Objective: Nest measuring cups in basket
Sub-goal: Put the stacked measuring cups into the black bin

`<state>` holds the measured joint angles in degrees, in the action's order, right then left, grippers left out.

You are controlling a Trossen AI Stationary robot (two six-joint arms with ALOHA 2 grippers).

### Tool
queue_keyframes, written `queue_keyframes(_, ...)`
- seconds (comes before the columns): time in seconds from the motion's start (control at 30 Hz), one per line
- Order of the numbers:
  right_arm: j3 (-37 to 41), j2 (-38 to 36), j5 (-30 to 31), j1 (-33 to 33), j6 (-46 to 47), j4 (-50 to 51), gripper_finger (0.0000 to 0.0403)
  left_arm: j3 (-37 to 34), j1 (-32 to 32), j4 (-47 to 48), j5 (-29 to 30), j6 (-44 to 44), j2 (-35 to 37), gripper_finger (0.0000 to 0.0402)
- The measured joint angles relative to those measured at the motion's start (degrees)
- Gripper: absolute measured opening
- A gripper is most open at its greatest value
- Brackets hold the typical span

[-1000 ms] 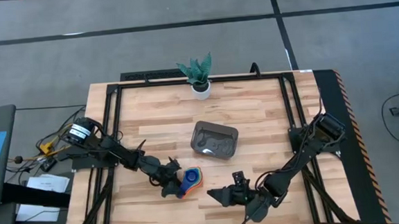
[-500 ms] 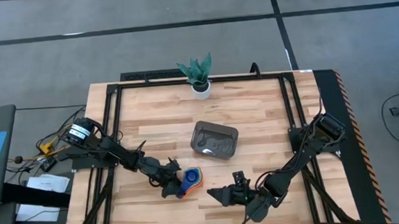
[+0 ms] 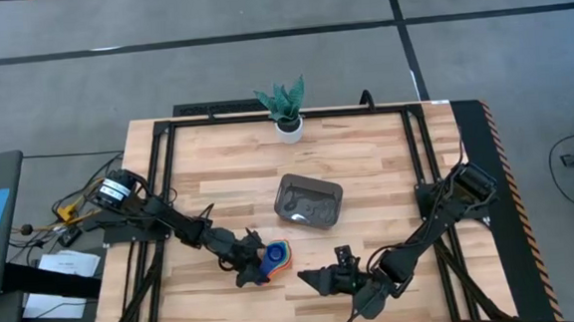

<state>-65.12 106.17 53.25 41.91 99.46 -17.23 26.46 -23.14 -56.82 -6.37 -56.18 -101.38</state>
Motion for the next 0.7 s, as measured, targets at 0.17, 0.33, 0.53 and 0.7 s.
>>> queue_keyframes(0.17,0.0,0.0,0.0,0.0,0.2,0.0,0.0255,0.0,0.0,0.0,0.0,0.0,0.0,0.0185)
queue_keyframes(0.33,0.0,0.0,0.0,0.0,0.2,0.0,0.0255,0.0,0.0,0.0,0.1,0.0,0.0,0.0138)
queue_keyframes(0.53,0.0,0.0,0.0,0.0,0.2,0.0,0.0255,0.0,0.0,0.0,0.6,-0.5,0.0,0.0088)
queue_keyframes(0.7,0.0,0.0,0.0,0.0,0.4,0.0,0.0255,0.0,0.0,0.0,0.9,-1.1,0.0,0.0071)
